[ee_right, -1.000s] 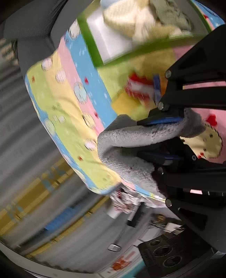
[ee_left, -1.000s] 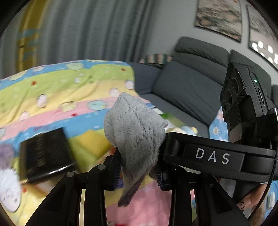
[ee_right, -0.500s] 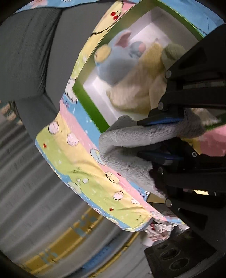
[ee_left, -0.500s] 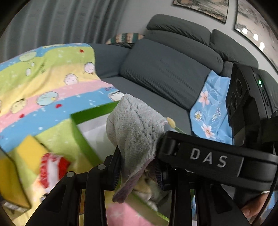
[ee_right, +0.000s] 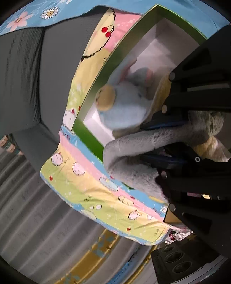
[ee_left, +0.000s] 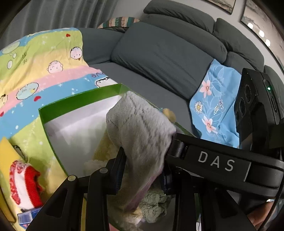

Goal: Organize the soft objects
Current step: 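Lower the grey cloth into the box and open the right gripper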

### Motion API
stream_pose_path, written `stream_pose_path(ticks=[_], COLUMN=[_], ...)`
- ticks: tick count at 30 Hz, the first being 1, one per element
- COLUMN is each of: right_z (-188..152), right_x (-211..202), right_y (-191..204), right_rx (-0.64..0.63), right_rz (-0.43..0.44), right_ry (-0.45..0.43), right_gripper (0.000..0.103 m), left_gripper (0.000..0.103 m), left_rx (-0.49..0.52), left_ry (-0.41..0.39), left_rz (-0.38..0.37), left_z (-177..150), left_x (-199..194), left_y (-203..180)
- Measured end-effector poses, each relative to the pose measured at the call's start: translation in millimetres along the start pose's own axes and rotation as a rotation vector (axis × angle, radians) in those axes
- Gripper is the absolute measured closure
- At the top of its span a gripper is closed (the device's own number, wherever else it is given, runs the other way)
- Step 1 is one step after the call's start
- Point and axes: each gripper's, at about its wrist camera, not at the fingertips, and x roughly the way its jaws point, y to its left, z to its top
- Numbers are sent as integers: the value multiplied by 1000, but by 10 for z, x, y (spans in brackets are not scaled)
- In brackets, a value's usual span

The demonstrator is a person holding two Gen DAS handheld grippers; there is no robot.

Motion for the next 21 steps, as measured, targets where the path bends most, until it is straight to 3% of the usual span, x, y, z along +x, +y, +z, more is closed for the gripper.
stream_pose_path(ticks=[4, 13, 18, 19, 21], right_z=[20, 22, 30, 26, 10], right_x=[63, 104, -20, -45, -129], right_y=[-76, -92, -19, 14, 87], right_rx=[29, 37, 6, -7, -30], right_rz=[6, -5, 0, -2, 3], right_ry=[18, 28, 1, -10, -42], right_gripper=[78, 79, 67, 64, 46], left_gripper=[69, 68, 61, 55, 40], left_rx=[-28, 3, -7, -8, -12], left_ry=[27, 28, 2, -5, -21], left_rz=[0, 84, 111, 107, 95], left_z=[8, -15, -43, -50, -64], left_x=[76, 67, -151, -201, -324], left_y=[36, -25, -8, -3, 5])
